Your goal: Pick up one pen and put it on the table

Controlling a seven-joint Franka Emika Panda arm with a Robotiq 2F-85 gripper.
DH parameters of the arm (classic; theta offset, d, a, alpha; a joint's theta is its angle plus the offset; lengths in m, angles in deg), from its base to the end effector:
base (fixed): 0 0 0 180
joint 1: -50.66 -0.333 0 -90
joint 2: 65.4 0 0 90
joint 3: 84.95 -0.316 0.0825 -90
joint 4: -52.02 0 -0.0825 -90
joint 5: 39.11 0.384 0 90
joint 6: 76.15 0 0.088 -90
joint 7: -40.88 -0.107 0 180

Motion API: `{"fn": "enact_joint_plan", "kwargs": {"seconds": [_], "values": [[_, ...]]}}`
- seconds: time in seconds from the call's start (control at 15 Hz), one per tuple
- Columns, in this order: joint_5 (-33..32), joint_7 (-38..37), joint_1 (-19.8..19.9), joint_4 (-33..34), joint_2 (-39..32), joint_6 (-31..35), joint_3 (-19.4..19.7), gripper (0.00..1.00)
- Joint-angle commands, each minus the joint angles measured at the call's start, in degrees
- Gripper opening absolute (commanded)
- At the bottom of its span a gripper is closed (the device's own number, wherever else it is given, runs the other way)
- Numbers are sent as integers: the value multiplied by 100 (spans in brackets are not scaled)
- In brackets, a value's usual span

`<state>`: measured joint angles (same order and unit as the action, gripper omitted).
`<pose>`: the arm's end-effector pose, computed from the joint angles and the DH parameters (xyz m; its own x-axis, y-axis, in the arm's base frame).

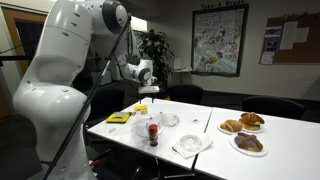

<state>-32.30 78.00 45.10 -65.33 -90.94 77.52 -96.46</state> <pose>0.5903 0.1732 0.2422 0.6662 0.7063 0.2394 0.7301 -0.6831 -0.0163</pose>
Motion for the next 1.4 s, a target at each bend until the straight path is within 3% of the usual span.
{"fn": "enact_joint_plan", "kwargs": {"seconds": [0.0,0.87,1.2,1.27,1.33], "values": [[-166,-123,172,23,-34,0,-170,100],[-1325,-595,-329,1892,-1939,-294,-172,100],[-1486,-767,-466,2492,-2400,-449,-210,100],[-1463,-811,-477,2592,-2474,-498,-226,93],[-1462,-867,-509,2674,-2522,-544,-216,75]]}}
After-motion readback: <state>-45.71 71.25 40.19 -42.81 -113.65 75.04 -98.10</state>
